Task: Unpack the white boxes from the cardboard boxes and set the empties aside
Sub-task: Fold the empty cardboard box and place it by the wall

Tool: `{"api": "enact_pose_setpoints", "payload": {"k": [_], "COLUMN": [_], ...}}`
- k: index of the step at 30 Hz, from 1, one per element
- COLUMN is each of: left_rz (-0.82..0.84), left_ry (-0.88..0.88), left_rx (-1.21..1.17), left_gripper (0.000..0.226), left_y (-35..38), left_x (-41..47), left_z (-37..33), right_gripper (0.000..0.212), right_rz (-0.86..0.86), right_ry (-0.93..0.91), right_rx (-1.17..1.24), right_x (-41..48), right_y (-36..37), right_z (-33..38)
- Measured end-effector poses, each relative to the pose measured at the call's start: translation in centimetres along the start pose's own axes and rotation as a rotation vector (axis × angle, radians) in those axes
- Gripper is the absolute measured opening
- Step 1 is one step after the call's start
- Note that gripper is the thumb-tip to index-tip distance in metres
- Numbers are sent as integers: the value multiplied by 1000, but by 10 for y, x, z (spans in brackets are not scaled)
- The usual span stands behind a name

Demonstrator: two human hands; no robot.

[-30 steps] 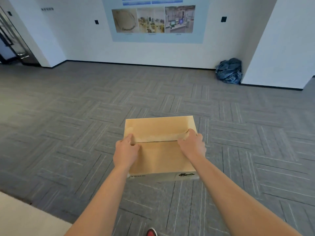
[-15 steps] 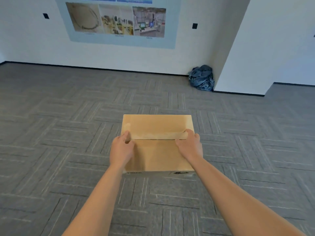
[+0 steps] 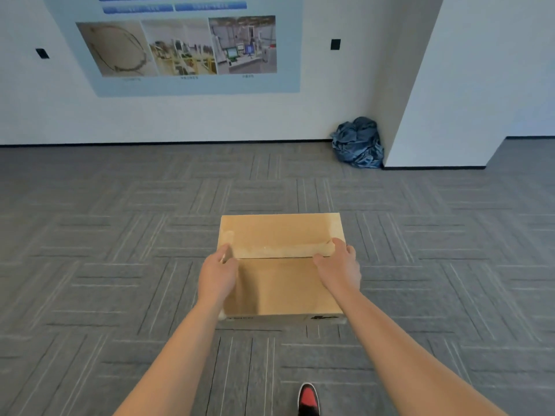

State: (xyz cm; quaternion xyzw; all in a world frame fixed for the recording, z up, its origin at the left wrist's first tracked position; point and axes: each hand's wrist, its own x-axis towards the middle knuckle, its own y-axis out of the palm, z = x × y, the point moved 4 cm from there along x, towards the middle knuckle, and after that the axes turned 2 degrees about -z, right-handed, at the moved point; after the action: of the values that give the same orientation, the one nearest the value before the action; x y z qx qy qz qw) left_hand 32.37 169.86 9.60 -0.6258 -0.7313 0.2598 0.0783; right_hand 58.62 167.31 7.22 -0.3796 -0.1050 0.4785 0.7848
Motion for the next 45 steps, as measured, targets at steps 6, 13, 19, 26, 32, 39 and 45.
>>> {"api": "enact_pose_setpoints", "payload": {"k": [6, 13, 19, 26, 32, 39, 45], "left_rz": [-77, -142, -96, 40, 132, 117, 65], "left_ry": [-24, -87, -67, -46, -25, 18, -10], "left_rx": [-37, -150, -225, -208, -186, -50, 85], "left_gripper": [46, 46, 48, 48, 50, 34, 39], "left_y": [7, -6, -8, 10, 52, 100, 106], "left_x": [138, 296, 470, 659, 795, 957, 1093], "left_z": [-66, -99, -122, -188, -233, -290, -339], "right_gripper": [59, 58, 52, 61, 63, 68, 68], "right_rz": [56, 101, 68, -21, -72, -47, 22], "right_ry": [-39, -114, -116, 10, 89, 88, 54], "right_rx": [-5, -50, -71, -29, -32, 6, -40], "right_x": [142, 273, 401, 537, 660, 834, 960], "right_y": [32, 86, 152, 185, 212, 258, 292], "right_z": [88, 198, 290, 375, 410, 462, 546]}}
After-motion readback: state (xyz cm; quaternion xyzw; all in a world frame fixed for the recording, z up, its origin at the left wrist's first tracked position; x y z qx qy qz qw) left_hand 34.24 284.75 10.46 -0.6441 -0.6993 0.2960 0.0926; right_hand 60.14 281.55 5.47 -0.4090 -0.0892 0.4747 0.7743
